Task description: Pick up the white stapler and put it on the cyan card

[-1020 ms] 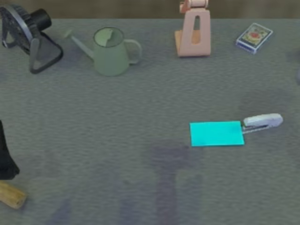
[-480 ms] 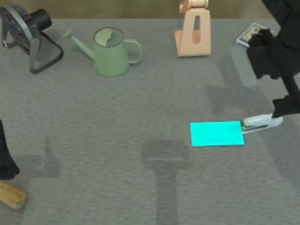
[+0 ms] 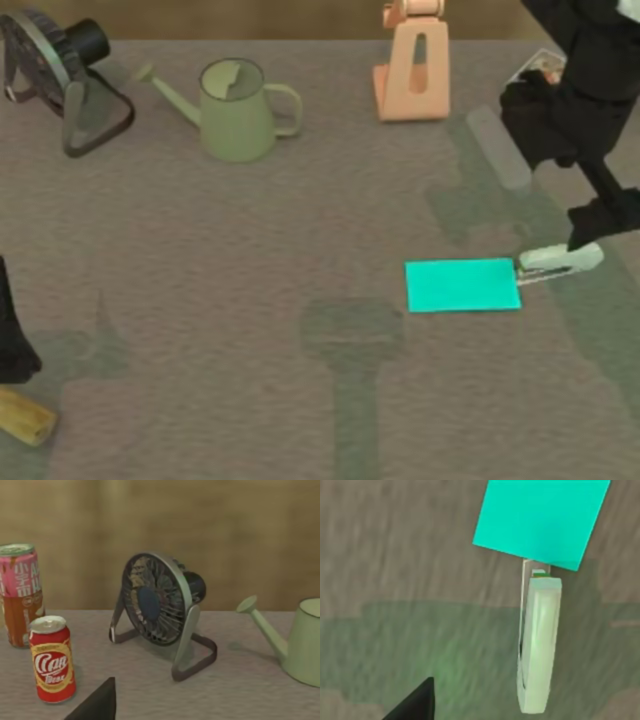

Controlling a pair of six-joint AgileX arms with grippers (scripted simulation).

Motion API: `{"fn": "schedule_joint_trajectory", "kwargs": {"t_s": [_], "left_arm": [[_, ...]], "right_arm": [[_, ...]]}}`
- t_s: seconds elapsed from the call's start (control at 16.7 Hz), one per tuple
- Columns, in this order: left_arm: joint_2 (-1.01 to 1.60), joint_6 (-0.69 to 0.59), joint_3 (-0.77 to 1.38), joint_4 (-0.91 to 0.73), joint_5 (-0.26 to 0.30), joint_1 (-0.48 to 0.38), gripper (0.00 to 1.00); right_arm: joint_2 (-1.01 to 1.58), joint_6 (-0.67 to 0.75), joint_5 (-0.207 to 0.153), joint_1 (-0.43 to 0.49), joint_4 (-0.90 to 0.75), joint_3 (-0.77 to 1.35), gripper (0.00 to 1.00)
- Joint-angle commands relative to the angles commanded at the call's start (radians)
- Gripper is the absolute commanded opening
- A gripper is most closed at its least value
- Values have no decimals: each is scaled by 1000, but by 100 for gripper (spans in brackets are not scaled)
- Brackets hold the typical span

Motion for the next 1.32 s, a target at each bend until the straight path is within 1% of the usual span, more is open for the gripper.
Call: {"fn": "schedule_joint_trajectory", "kwargs": {"t_s": [0.24,0.66,0.96,1.32], "left_arm": [[0,0,0,0,0,0,100],[0,0,0,0,0,0,100],[0,0,0,0,0,0,100],[0,0,0,0,0,0,100]], "right_arm": [[8,0,0,-2,42,-38,100],[84,4,1,2,333,-243,100],[93,4,1,2,358,-265,100],[93,4,1,2,358,-265,55]]}}
